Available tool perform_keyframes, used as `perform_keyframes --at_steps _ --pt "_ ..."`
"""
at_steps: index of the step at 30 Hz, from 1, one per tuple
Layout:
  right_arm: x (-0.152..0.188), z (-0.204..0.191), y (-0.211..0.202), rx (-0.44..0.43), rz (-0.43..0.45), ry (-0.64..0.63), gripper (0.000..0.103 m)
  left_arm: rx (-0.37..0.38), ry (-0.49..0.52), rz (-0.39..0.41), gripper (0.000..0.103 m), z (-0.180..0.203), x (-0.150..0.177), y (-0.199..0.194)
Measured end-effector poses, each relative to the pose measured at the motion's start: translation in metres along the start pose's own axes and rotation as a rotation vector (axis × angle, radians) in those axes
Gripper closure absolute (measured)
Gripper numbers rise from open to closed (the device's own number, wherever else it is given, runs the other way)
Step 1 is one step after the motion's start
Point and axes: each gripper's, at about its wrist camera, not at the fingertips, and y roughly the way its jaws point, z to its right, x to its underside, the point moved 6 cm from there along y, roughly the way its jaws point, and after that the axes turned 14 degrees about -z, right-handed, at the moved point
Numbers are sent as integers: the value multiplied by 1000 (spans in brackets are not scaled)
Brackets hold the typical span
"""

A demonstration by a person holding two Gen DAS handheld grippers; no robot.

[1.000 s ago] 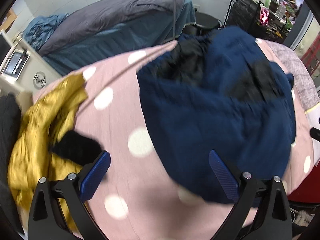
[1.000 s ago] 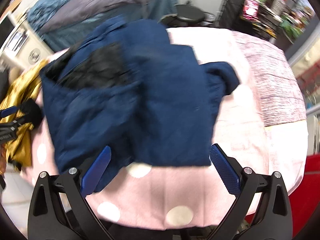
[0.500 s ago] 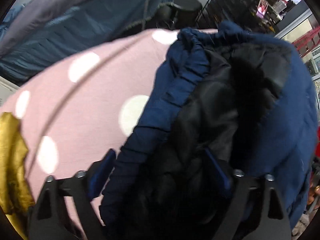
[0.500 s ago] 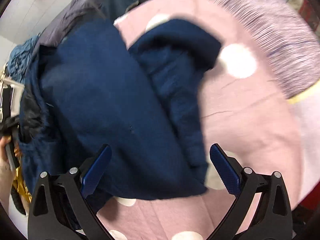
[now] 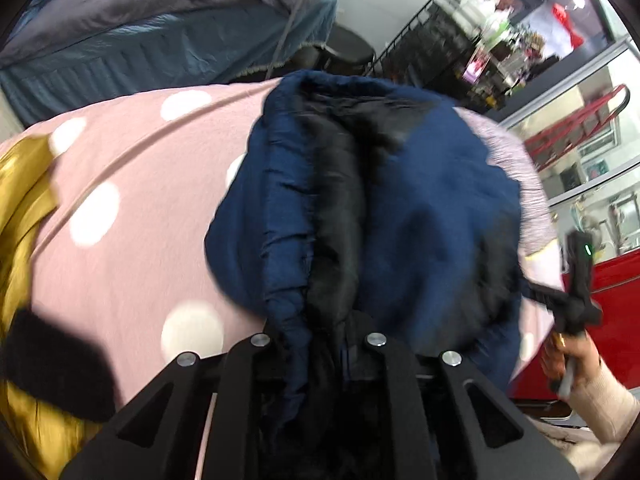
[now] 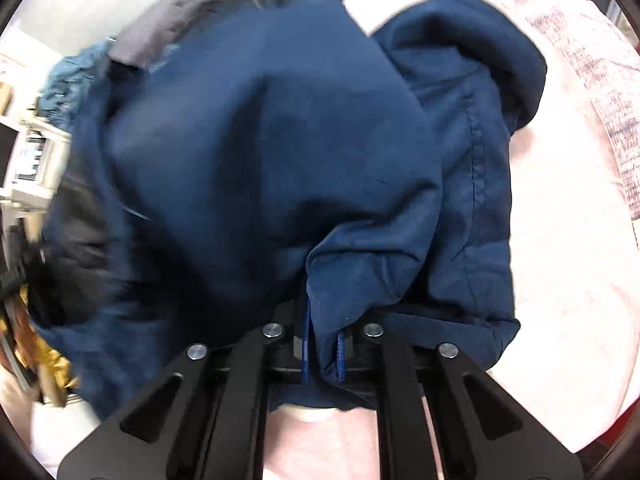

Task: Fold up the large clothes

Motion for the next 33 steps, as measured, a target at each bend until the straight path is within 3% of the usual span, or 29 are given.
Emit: perform_keyframes --at_steps 3,6,9,11,14,15,17,18,20,21,23,25,29,33 --pt "3 -25 -38 -62 60 -91 95 -25 -6 31 90 3 54 -40" --pt "16 -43 -69 -112 88 -175 95 -136 -15 -39 90 -1 111 -39" --pt "40 -45 -76 -94 57 -225 96 -116 -86 -176 90 -5 172 4" --pt "64 -34 -71 -74 3 -228 96 -155 -130 -283 89 -9 217 45" --pt "111 20 -50 -12 -100 -115 96 -211 -186 -306 78 -15 238 63" --pt "124 33 -46 10 -127 -69 95 -213 -224 -291 73 -16 235 60" --pt "147 71 -38 38 -167 46 88 -216 -235 -227 51 -14 215 38" --pt "151 81 -38 32 -169 80 84 -220 -218 -185 44 -10 203 25" --pt "157 93 -41 44 -156 136 70 -251 -129 -75 16 7 168 -15" --pt "153 92 -44 40 -141 144 66 -259 -77 -37 13 16 155 -30" --pt "147 90 -59 32 -76 153 44 -291 34 16 7 31 138 -62" --pt "151 86 -79 60 -14 164 34 -345 140 55 6 39 116 -76" --pt "136 82 -121 137 125 200 32 -436 239 98 6 49 59 -72" --pt "107 44 -138 26 152 158 28 -407 297 132 6 79 -41 -25"
